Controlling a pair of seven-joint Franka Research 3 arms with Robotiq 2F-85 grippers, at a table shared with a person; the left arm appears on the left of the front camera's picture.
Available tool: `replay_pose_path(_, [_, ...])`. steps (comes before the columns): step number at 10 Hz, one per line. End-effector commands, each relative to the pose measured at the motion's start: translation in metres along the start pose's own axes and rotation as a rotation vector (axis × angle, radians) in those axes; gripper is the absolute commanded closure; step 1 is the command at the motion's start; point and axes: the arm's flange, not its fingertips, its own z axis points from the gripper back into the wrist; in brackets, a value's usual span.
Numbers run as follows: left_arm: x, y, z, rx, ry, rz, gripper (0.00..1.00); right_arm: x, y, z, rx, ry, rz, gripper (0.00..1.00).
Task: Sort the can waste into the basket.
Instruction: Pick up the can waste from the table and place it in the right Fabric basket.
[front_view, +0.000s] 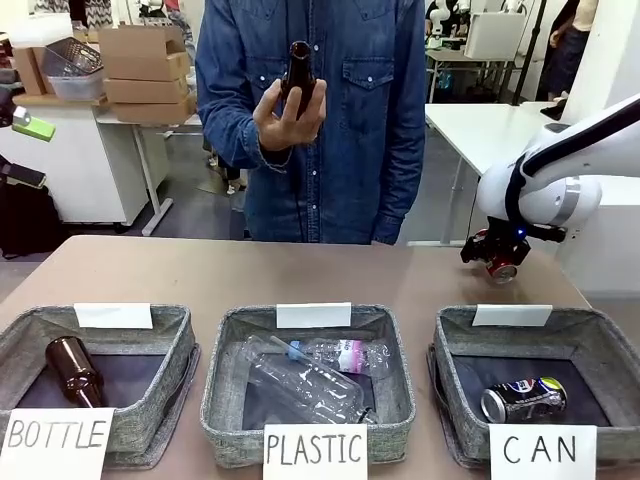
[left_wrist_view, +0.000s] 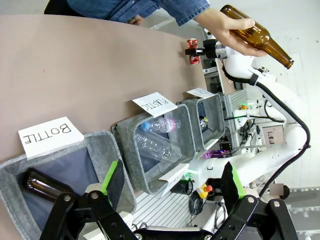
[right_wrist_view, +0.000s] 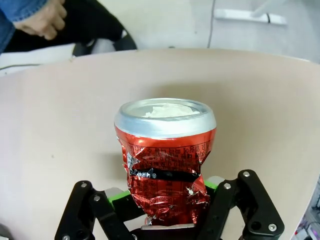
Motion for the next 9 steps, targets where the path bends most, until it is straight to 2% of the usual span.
replay_pose_path(1, [0.0, -0.001, 0.001, -0.007, 0.003, -0.017, 0.0, 0.001, -0.001, 0.005, 0.008, 0.006, 0.027, 0.92])
replay_pose_path(4, [0.0, -0.001, 0.001, -0.007, 0.003, -0.017, 0.0, -0.006, -0.003, 0.03, 0.012, -0.024, 0.034, 0.92])
replay_pose_path(5, [0.0, -0.001, 0.001, -0.007, 0.003, -0.017, 0.0, -0.025, -0.002, 0.079, 0.091, -0.072, 0.069, 0.92])
replay_pose_path(6, [0.0, -0.001, 0.001, -0.007, 0.003, -0.017, 0.0, -0.052, -0.006, 0.134, 0.144, -0.026, 0.067, 0.92])
replay_pose_path(7, [0.0, -0.001, 0.001, -0.007, 0.003, -0.017, 0.0, -0.087, -0.009, 0.18, 0.117, 0.021, 0.131, 0.92])
replay_pose_path(9, [0.0, -0.001, 0.001, -0.007, 0.003, -0.017, 0.0, -0.158, -0.01, 0.233, 0.118, 0.077, 0.339, 0.92])
